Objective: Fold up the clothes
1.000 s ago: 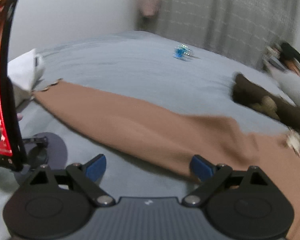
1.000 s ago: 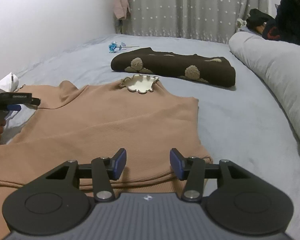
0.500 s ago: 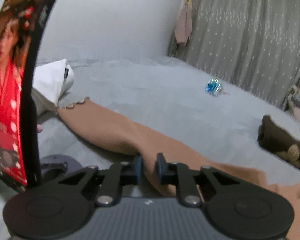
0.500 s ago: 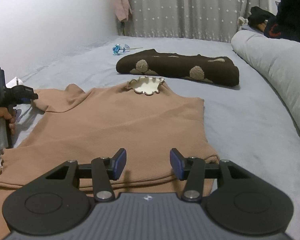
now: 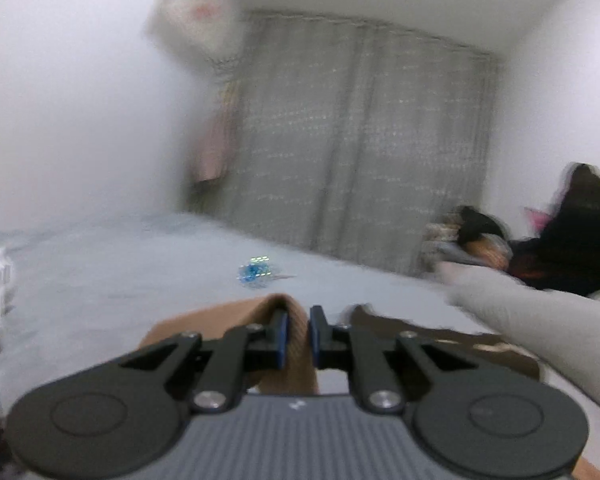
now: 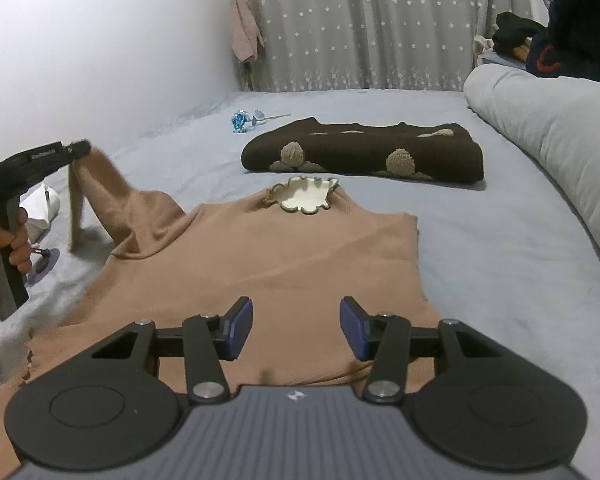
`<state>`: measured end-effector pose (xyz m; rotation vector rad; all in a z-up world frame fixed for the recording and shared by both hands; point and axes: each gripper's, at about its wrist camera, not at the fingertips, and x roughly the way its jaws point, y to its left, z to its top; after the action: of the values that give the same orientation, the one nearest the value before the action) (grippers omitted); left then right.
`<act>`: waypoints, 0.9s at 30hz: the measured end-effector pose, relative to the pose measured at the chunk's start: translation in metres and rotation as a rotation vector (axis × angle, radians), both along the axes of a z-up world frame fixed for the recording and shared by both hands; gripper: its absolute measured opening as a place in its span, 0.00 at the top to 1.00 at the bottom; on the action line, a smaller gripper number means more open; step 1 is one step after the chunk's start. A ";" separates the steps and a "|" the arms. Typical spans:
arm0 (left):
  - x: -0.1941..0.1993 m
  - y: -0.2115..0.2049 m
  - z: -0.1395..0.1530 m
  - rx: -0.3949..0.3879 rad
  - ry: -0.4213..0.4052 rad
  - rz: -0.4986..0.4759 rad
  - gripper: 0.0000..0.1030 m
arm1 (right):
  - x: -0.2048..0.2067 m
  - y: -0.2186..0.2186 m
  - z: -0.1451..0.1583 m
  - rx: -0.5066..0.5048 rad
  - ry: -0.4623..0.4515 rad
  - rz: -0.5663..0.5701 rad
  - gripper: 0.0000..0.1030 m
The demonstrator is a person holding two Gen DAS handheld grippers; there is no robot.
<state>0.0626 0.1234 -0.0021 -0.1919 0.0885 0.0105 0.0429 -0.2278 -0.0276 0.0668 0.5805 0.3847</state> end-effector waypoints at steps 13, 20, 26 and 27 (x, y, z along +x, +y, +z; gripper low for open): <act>0.005 -0.084 -0.046 0.187 0.374 -0.622 0.88 | -0.001 0.003 0.000 0.020 0.014 0.010 0.50; 0.010 -0.076 -0.058 0.051 0.526 -0.640 0.72 | 0.000 0.005 -0.001 0.030 0.026 0.017 0.50; 0.001 -0.052 -0.046 -0.165 0.560 -0.587 0.50 | 0.001 0.003 0.001 0.053 0.027 0.013 0.49; 0.002 -0.047 -0.044 -0.186 0.564 -0.567 0.49 | 0.001 0.003 0.001 0.053 0.027 0.014 0.49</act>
<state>0.0643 0.0764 -0.0463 -0.3410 0.7057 -0.5126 0.0439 -0.2249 -0.0269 0.1192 0.5980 0.4133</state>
